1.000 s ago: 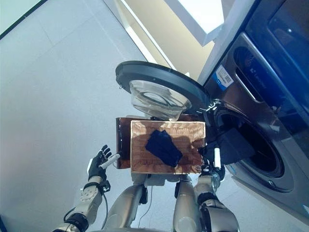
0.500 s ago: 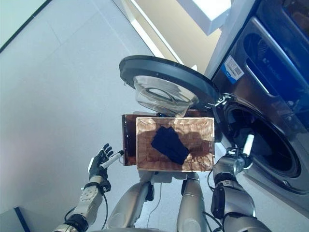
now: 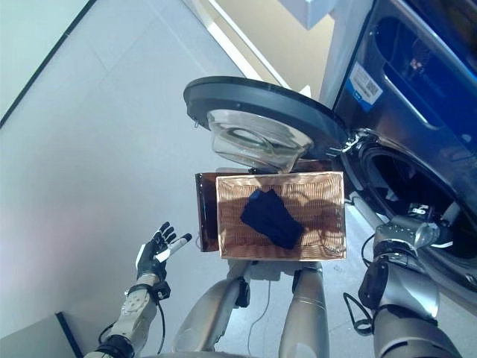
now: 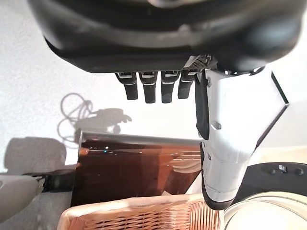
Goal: Pick up the clothes and place them into the washing machine
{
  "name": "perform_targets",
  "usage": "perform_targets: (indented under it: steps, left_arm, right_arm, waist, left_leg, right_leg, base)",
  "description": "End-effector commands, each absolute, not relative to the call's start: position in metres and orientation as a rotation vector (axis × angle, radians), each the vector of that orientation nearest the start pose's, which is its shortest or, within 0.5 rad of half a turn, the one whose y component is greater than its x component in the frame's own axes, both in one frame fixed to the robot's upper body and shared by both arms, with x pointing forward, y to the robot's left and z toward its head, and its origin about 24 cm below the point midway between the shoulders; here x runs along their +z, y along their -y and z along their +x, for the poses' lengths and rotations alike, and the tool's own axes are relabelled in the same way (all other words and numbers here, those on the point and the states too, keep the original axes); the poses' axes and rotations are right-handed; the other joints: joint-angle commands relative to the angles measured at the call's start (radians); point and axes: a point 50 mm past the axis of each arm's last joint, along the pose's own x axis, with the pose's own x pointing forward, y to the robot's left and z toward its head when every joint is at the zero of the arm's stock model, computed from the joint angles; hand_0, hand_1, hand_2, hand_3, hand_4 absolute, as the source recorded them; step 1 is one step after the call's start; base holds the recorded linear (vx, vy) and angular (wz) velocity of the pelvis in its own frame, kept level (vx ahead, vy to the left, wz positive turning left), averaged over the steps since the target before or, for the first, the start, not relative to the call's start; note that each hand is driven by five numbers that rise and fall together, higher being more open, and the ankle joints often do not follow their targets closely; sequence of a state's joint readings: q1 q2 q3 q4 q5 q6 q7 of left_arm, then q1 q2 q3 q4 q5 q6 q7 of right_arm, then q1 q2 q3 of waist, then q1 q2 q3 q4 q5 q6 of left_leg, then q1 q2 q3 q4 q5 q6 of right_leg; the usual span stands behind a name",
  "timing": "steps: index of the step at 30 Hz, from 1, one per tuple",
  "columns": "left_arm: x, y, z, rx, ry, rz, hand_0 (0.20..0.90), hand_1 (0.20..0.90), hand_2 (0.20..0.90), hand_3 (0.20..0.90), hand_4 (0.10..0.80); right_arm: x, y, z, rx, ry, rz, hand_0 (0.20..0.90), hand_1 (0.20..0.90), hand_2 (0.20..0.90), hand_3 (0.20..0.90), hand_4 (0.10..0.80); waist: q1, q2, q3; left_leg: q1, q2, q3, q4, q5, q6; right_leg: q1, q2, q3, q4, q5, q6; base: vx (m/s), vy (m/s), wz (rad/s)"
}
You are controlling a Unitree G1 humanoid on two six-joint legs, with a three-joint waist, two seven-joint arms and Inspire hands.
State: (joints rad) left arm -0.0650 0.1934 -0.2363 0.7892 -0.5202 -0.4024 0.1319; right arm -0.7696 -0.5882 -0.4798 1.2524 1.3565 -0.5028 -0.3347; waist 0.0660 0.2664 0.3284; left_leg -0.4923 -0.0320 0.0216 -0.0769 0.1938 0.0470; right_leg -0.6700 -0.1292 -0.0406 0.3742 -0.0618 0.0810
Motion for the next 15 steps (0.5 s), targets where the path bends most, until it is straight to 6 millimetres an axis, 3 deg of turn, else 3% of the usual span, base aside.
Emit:
perform_targets:
  steps: [1, 6, 15]
  left_arm:
    - [-0.071, -0.194, 0.218, 0.225, -0.294, -0.161, 0.900, 0.900, 0.900, 0.900, 0.800]
    - [-0.069, -0.193, 0.219, 0.213, -0.281, -0.163, 0.900, 0.900, 0.900, 0.900, 0.800]
    - [-0.067, -0.201, 0.213, 0.209, -0.270, -0.160, 0.900, 0.900, 0.900, 0.900, 0.800]
  right_arm:
    - [0.119, 0.439, 0.256, -1.391, 0.596, 1.066, 0.200, 0.200, 0.200, 0.200, 0.300]
    - [0.135, 0.452, 0.246, -1.417, 0.625, 1.018, 0.200, 0.200, 0.200, 0.200, 0.300]
    - [0.203, 0.472, 0.242, -1.304, 0.733, 0.829, 0.200, 0.200, 0.200, 0.200, 0.300]
  waist:
    - [0.000, 0.003, -0.044]
    - [-0.002, 0.010, -0.049]
    - [0.001, 0.007, -0.066]
  left_leg:
    - [0.013, -0.077, 0.003, -0.010, -0.084, -0.039]
    - [0.008, -0.080, 0.003, -0.010, -0.082, -0.042]
    - [0.014, -0.081, 0.007, -0.010, -0.090, -0.049]
  right_leg:
    - [0.032, 0.047, -0.046, -0.143, 0.064, -0.054]
    - [0.020, 0.046, -0.043, -0.136, 0.062, -0.056]
    - [0.015, 0.046, -0.034, -0.124, 0.049, -0.058]
  base:
    - [0.014, -0.010, 0.03]
    - [0.000, 0.000, 0.00]
    - [0.004, 0.003, -0.02]
